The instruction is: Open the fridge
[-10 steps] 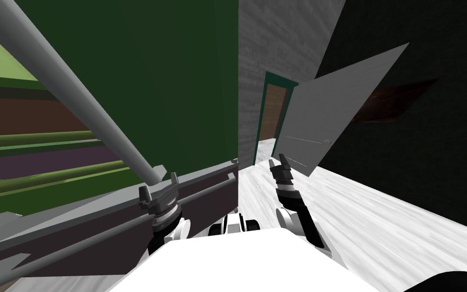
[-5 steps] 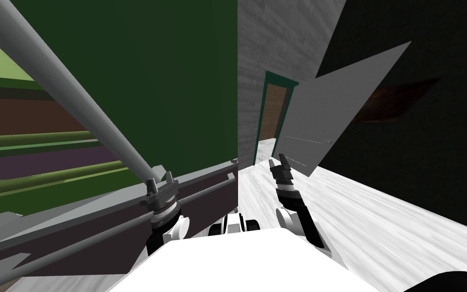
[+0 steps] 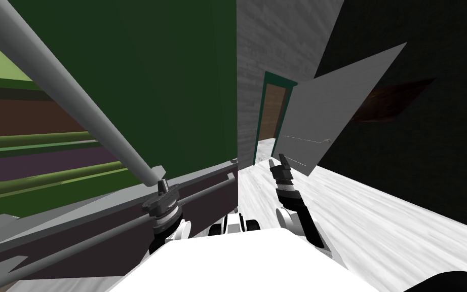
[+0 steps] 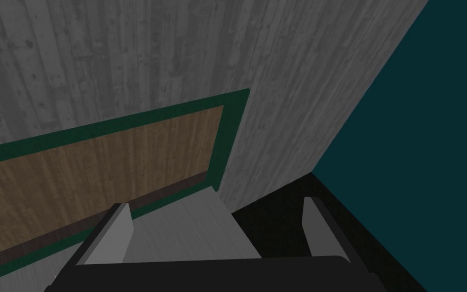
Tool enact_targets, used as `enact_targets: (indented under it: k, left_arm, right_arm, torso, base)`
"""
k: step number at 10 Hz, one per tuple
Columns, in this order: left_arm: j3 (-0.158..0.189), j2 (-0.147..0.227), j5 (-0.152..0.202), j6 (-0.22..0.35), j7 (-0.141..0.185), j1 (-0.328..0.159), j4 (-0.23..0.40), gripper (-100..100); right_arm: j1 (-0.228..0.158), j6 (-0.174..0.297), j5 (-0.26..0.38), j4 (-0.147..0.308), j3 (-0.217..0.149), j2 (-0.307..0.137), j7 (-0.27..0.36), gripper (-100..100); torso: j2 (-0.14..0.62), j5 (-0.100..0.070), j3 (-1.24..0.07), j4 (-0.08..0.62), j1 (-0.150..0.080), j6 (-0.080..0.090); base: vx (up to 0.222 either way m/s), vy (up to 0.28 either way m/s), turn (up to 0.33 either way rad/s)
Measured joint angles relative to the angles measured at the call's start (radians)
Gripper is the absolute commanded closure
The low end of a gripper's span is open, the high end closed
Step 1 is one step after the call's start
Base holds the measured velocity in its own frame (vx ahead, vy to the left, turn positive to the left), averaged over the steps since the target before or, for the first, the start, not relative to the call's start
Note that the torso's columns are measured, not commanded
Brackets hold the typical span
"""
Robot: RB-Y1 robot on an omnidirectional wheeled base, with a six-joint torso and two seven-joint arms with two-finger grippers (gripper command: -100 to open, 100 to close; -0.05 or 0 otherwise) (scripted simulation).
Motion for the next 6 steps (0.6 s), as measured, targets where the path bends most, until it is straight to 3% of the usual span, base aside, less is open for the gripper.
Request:
enact_targets:
  k: [2,6]
  left_arm:
    - [-0.007,-0.002,-0.005,-0.022,0.004,0.001,0.015,-100]
    - [0.006,0.010,0.006,0.048,-0.002,-0.013,-0.043,-100]
  right_arm:
    - [0.000,0.000,0.000,0.000,0.000,0.000,0.000,0]
    - [0.000,0.000,0.000,0.000,0.000,0.000,0.000,0]
  torso:
    - [-0.004,0.002,-0.002,-0.001,0.003,0.001]
    - [0.001,-0.001,0.000,0.000,-0.003,0.001]
  base:
    - [-0.008,0.011,0.004]
    - [-0.001,-0.010,0.013]
